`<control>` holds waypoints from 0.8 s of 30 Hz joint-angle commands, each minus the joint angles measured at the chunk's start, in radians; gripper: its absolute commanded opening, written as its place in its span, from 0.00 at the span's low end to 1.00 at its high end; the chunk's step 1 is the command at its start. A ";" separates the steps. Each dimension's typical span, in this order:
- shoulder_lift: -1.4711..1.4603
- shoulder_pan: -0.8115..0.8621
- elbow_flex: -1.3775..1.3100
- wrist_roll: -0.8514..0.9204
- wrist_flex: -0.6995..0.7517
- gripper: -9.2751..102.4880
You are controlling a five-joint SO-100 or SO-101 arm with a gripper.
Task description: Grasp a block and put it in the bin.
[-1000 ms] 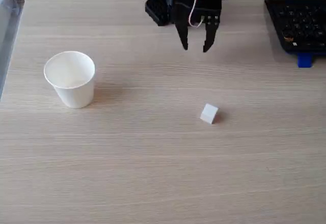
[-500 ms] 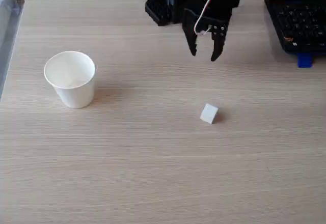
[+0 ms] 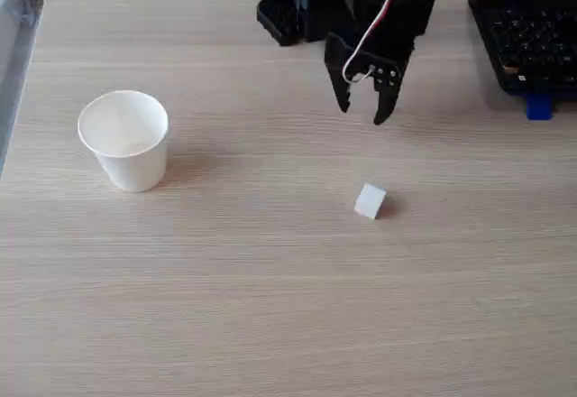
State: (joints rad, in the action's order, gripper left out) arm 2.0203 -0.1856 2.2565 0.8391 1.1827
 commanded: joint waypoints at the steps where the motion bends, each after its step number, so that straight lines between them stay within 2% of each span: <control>1: -0.038 -0.009 -0.060 0.005 -0.006 0.27; 24: -0.342 -0.046 -0.327 -0.035 0.003 0.29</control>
State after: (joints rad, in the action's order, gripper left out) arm 1.6981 -0.2178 1.9911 0.8161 1.1812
